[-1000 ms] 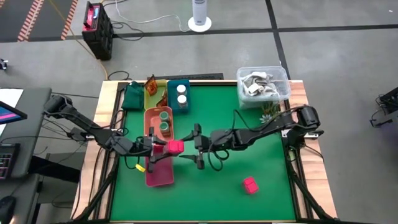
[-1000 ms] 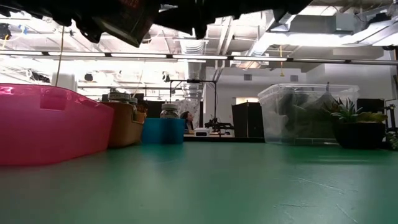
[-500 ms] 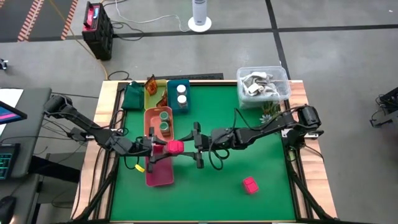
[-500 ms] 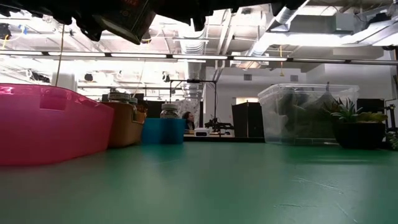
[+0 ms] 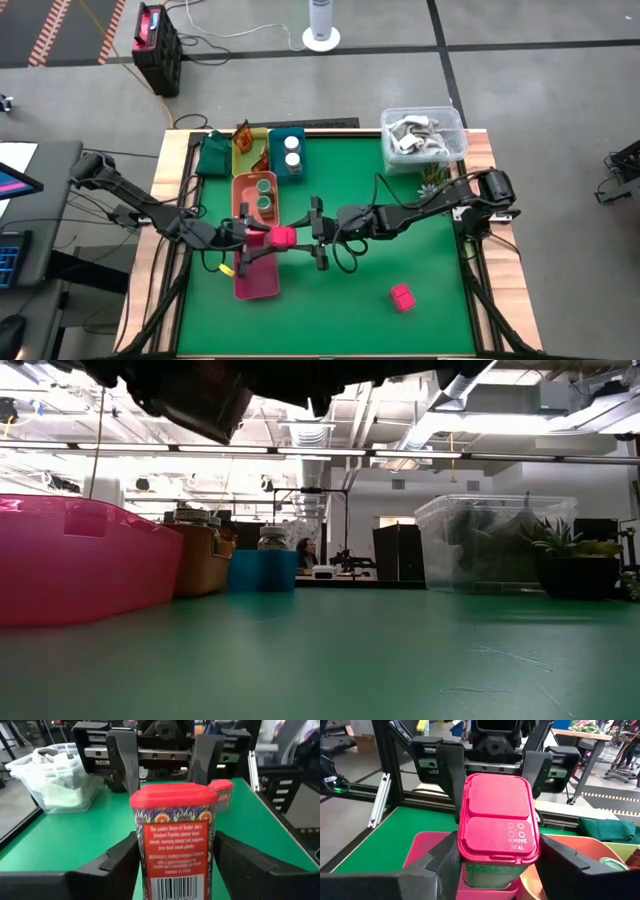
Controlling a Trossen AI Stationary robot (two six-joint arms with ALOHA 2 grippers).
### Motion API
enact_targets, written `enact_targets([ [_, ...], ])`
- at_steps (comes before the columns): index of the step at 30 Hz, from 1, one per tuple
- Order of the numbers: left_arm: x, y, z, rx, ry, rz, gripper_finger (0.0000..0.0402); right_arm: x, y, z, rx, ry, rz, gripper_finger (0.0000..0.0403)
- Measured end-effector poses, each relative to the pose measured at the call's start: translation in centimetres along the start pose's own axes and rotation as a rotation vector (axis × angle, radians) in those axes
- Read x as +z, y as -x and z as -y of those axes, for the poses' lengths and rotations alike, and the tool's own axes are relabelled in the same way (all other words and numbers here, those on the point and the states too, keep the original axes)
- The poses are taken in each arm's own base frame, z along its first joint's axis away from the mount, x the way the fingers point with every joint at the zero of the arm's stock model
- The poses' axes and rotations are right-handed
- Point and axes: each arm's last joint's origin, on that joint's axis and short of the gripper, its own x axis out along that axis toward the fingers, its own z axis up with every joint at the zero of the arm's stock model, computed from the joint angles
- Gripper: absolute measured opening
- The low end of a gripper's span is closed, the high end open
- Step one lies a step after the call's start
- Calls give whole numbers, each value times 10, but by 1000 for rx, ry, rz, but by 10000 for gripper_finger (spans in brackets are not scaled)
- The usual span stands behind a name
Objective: Sort spices by type
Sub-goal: Put the top red seasoning can into the pink bin
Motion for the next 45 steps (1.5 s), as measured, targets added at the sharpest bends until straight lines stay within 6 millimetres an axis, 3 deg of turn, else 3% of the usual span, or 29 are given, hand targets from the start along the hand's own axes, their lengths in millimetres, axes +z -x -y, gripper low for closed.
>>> enact_targets([
  [11, 33, 1, -6, 38, 57, -96, 257, -6, 0, 0, -2, -6, -57, 236],
  [20, 30, -6, -12, 53, 95, -128, 258, -6, 0, 6, -16, -10, -55, 236],
  [31, 19, -23, -4, 34, -10, -174, 254, -5, 0, 6, -16, -17, -48, 236],
  [45, 31, -23, -6, 37, -24, -168, 195, -6, 0, 4, -8, -8, -57, 236],
])
